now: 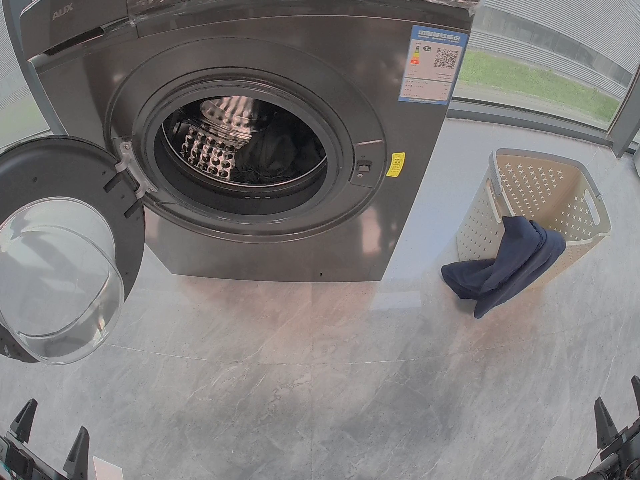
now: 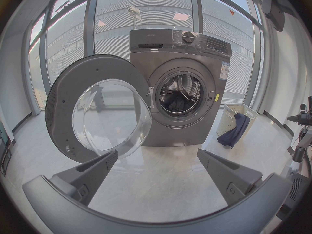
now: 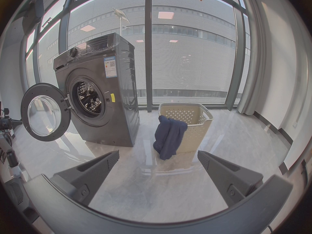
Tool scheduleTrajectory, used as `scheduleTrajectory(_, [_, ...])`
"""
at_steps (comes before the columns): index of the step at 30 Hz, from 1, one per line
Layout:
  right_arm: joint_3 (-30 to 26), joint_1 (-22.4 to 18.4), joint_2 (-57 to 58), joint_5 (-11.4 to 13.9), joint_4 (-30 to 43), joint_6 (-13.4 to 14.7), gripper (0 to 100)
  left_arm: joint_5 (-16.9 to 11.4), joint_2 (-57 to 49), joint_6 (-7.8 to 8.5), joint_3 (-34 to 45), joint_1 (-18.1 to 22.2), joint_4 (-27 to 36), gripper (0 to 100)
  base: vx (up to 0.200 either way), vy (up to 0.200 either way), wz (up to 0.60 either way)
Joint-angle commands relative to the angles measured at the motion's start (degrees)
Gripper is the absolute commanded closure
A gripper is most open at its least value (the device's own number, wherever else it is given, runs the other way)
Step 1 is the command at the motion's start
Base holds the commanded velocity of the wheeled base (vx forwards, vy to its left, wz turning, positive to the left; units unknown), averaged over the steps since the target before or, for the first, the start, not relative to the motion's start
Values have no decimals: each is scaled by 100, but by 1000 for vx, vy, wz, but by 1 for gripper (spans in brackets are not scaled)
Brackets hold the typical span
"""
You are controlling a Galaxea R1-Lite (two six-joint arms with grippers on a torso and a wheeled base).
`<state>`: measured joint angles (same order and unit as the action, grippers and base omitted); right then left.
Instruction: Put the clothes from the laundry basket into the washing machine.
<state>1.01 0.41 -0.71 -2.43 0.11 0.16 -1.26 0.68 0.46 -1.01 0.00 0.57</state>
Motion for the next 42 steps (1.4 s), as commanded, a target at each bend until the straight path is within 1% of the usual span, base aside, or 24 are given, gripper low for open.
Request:
scheduleTrajectory(1, [-92, 2, 71, 5, -2, 2, 0, 3, -51, -20, 92, 0, -13, 0, 0, -200, 0])
scheduleTrajectory(9, [-92, 2, 71, -4, -11, 2, 0, 3, -51, 6, 92, 0, -13, 0, 0, -200, 0])
scheduleTrajectory(20, [-92, -6, 71, 14, -2, -7, 0, 3, -51, 6, 92, 0, -13, 0, 0, -200, 0])
scheduleTrajectory(26, [-92, 2, 71, 14, -2, -7, 0, 3, -51, -20, 92, 0, -13, 0, 0, -200, 0])
scheduleTrajectory(29, [-92, 2, 71, 14, -2, 2, 0, 3, -51, 15, 92, 0, -13, 0, 0, -200, 0])
scheduleTrajectory(31, [-92, 2, 71, 40, -2, 2, 0, 3, -51, 15, 92, 0, -13, 0, 0, 0, 0])
scheduleTrajectory(34, [-92, 2, 71, 58, -2, 2, 0, 3, -51, -11, 92, 0, -13, 0, 0, 0, -600])
scheduleTrajectory(38, [-92, -6, 71, 58, -2, 19, 0, -6, -51, -11, 92, 0, -13, 0, 0, 0, 0])
scheduleTrajectory(42, [-92, 2, 71, 58, -2, 11, 0, -6, -51, 6, 92, 0, -22, 0, 200, -200, 0])
